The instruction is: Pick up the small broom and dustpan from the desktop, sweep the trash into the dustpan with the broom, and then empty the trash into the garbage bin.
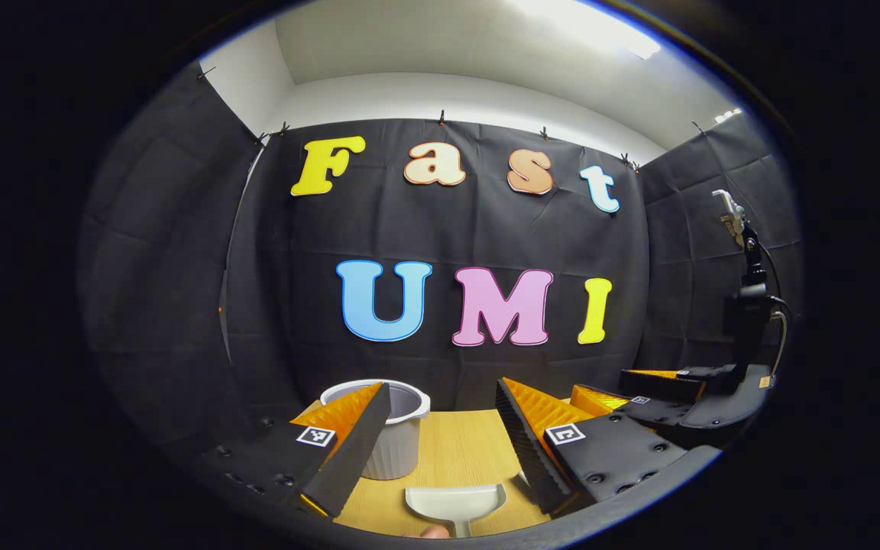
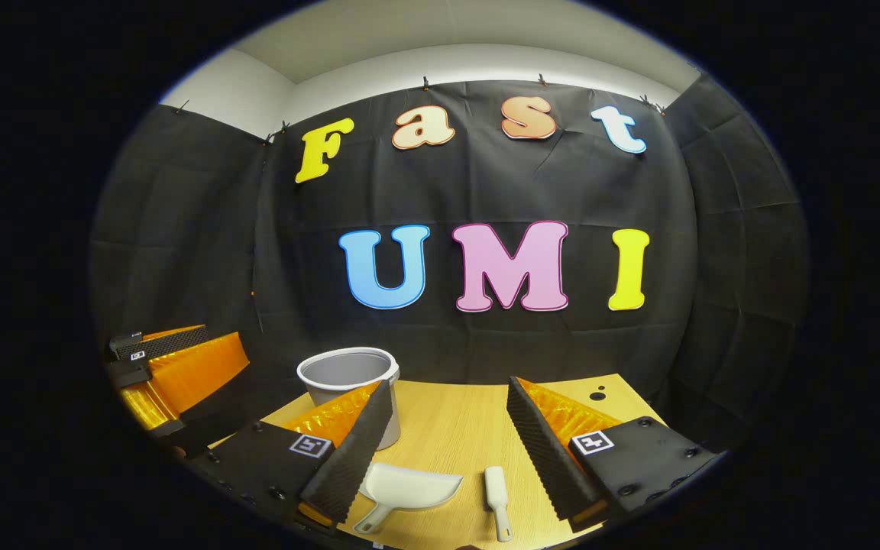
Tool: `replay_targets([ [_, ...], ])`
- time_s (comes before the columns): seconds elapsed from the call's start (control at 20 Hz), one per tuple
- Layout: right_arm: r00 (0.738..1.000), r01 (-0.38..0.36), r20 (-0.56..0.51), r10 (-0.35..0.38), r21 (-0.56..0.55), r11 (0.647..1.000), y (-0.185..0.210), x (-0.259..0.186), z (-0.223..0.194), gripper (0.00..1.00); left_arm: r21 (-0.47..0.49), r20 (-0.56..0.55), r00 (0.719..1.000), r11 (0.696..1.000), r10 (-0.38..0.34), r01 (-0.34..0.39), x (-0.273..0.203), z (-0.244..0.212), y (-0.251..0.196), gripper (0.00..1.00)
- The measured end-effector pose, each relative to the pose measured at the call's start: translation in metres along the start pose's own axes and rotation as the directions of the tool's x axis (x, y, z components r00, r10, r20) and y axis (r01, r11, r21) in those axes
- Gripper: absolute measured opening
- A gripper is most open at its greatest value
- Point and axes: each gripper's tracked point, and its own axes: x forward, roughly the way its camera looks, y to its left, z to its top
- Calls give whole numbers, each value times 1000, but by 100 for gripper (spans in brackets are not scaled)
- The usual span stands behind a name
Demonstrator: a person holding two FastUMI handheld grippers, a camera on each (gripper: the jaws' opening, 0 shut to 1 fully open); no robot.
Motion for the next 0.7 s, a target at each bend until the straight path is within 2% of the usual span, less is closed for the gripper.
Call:
replay_targets([
  [0.5,1000,12,4,-12,-7,1000,-4,-4,-1,98,-56,-32,999,998,6,-8,-2,-9,-2,82],
  [0.55,1000,11,2,-11,-7,1000,-5,-4,-1,88,-60,-34,999,998,6,-8,-2,-10,-3,82],
  [0.7,1000,13,-6,-13,-6,1000,-6,-4,-4,88,-67,-39,999,998,3,-5,-3,-10,-5,82],
])
